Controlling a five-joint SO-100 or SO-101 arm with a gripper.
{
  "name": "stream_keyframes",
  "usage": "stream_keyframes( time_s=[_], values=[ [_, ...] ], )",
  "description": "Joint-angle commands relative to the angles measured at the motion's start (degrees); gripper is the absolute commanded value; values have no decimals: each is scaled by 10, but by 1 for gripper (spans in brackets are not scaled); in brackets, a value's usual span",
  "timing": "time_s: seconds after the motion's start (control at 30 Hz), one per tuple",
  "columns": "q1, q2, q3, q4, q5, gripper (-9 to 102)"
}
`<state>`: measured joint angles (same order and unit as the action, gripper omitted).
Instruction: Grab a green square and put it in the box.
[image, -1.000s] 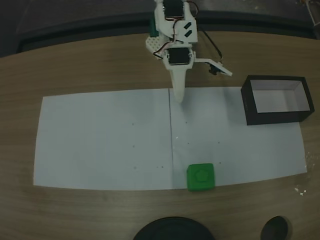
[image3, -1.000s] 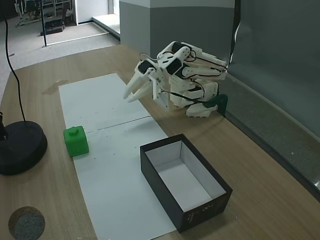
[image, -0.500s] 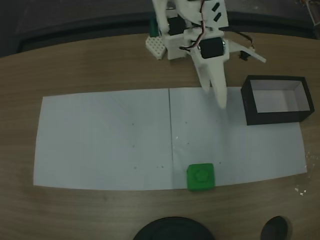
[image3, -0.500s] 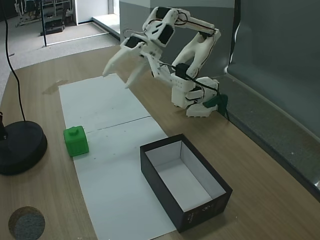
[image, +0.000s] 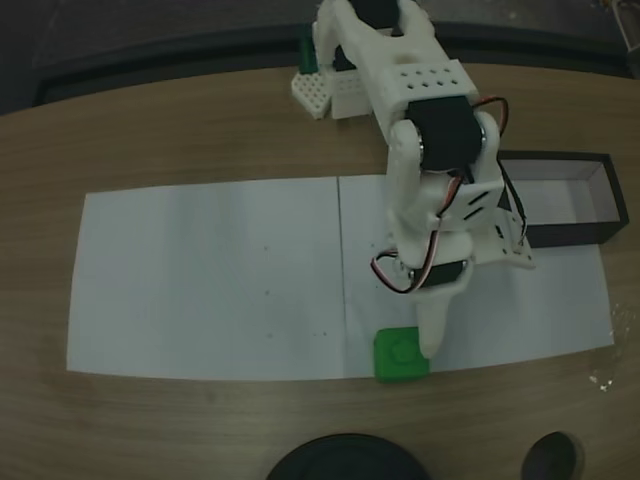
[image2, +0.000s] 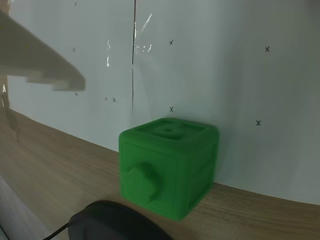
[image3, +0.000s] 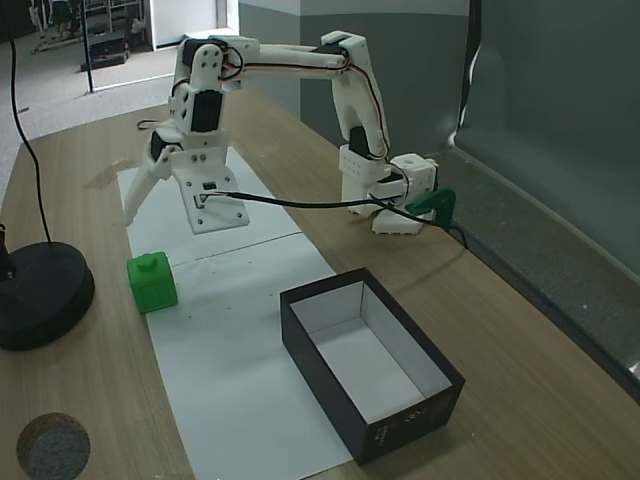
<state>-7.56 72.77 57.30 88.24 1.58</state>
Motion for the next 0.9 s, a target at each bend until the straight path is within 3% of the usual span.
stream_keyframes(
  time_s=[0.0, 0.63, 0.8, 0.87],
  values=[
    [4, -39, -103, 7, 3, 34],
    [9, -232, -219, 3, -2, 33],
    [11, -250, -226, 3, 2, 15],
    [11, -248, -226, 4, 2, 13]
  ],
)
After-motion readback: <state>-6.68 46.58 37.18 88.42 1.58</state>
